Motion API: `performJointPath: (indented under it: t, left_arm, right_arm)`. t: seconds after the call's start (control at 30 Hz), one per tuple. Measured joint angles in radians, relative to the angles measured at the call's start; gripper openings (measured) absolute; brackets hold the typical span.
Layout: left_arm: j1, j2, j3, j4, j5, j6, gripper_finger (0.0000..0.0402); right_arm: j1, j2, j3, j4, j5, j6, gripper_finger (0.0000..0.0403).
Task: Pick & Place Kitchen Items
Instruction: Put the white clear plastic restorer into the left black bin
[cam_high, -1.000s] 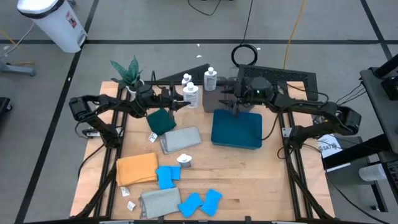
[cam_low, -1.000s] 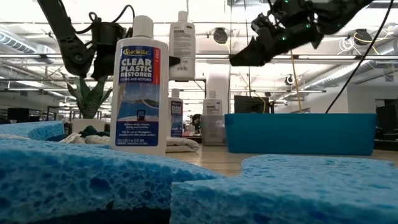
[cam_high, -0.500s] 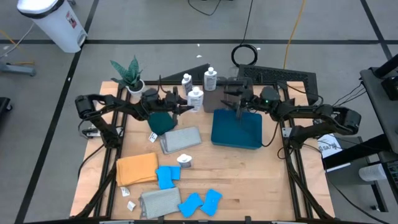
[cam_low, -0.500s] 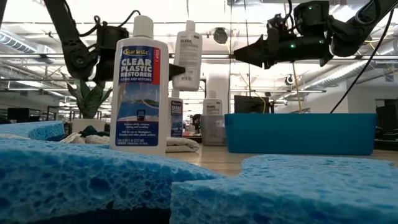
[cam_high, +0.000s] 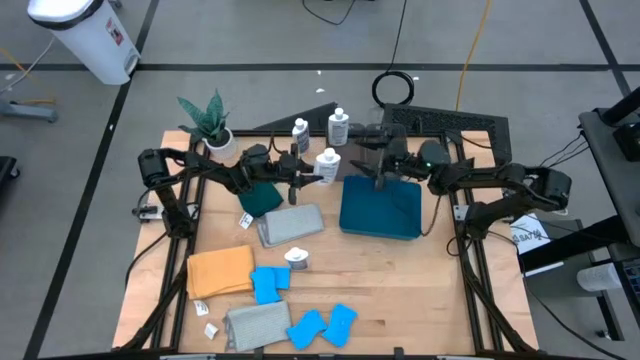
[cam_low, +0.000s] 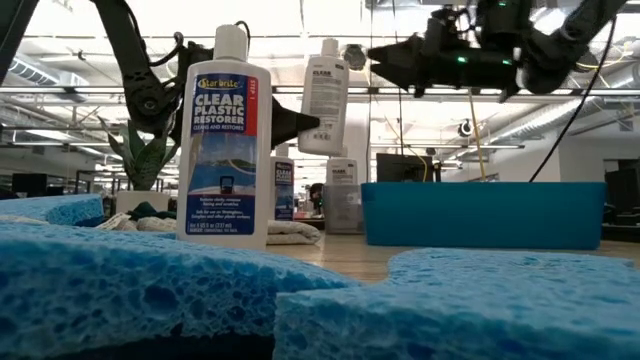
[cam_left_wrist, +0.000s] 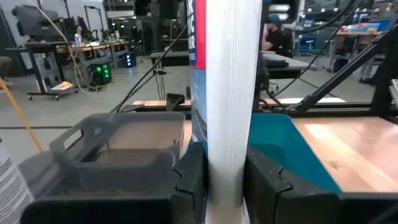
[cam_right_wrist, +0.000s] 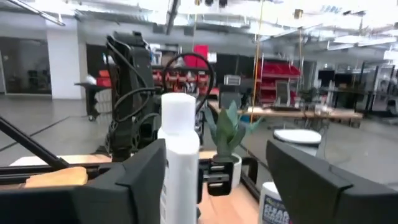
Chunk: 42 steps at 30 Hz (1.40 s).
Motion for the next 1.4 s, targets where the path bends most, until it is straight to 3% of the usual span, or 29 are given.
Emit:
performJointPath:
  t: [0.17,0.4,0.63,1.23,1.4]
  left_arm:
    - [0.0,0.008,0.004,0.001,0.0,-0.001,0.0081]
    - [0.0,0.008,0.004,-0.033,0.0,0.01,0.0078]
    - [0.001,0.009,0.004,-0.06,-0.002,0.022,0.0078]
    - [0.002,0.009,0.004,-0.077,-0.013,0.023,0.0086]
    - [-0.035,-0.009,0.005,-0.114,-0.17,0.027,0.0098]
  right_arm:
    - [0.005,0.074,0.145,-0.149,-0.019,0.022,0.0281]
    - [0.007,0.177,0.291,-0.21,-0.133,0.067,0.0265]
    - [0.011,0.186,0.306,-0.232,-0.133,0.061,0.0228]
    - [0.011,0.186,0.306,-0.321,-0.133,0.034,0.0081]
    - [0.011,0.177,0.305,-0.325,-0.136,0.013,0.0081]
